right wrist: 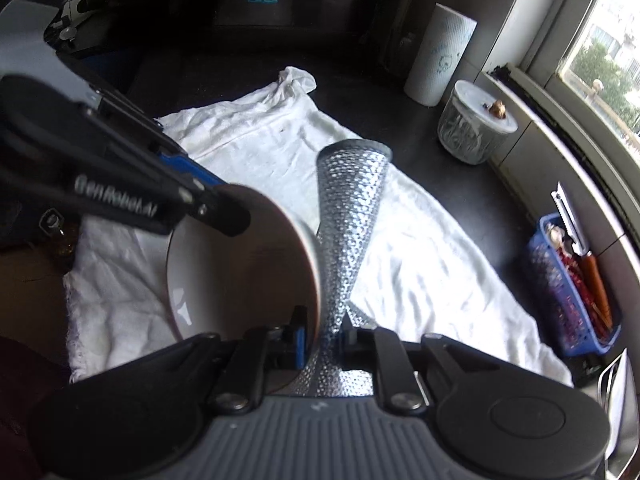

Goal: Clean bowl
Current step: 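Continue scrubbing the bowl's outer wall with the mesh cloth while the left gripper holds the bowl, then rub the mesh cloth over the bowl's outside with the right gripper while the left gripper holds it, then rotate the white bowl with the left gripper while the right gripper wipes its base with the mesh cloth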

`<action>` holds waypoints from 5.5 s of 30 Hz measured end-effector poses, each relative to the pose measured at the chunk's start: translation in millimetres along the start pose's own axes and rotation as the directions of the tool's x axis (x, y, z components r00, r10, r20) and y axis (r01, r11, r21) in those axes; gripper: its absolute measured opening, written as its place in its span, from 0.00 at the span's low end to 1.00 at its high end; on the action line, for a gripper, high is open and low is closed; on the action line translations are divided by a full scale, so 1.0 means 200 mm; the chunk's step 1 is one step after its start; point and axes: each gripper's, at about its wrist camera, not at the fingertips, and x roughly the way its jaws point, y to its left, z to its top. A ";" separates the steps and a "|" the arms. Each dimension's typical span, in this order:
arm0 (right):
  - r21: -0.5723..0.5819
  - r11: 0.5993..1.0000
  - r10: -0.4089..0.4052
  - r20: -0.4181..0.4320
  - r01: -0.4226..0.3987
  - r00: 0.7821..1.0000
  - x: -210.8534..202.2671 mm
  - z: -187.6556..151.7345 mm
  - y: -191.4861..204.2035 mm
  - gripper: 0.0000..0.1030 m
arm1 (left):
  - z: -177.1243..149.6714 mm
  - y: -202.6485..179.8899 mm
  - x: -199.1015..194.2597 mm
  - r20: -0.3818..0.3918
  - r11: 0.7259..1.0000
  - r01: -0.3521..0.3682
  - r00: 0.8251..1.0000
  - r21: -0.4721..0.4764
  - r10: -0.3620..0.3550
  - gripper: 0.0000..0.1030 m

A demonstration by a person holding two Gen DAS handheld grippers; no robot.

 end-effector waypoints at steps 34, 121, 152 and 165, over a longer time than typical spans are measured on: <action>-0.009 1.000 0.004 0.004 -0.004 1.000 -0.07 0.05 -0.01 0.11 | -0.07 -0.34 -0.04 0.114 0.857 -0.170 0.985 0.486 0.131 0.15; 0.396 0.858 0.301 0.128 -0.327 0.945 -0.08 -0.19 -0.32 0.49 | 0.19 -0.06 -0.14 0.003 0.998 0.060 0.998 0.013 -0.060 0.43; 0.507 0.817 0.183 0.221 -0.273 0.958 -0.07 -0.21 -0.43 0.06 | 0.21 0.02 0.04 -0.109 0.926 0.364 0.921 -0.100 -0.373 0.04; 0.220 0.948 0.200 0.144 -0.228 0.969 0.08 0.02 -0.23 0.04 | 0.03 0.49 0.06 0.204 0.614 0.529 0.830 -0.586 -0.519 0.06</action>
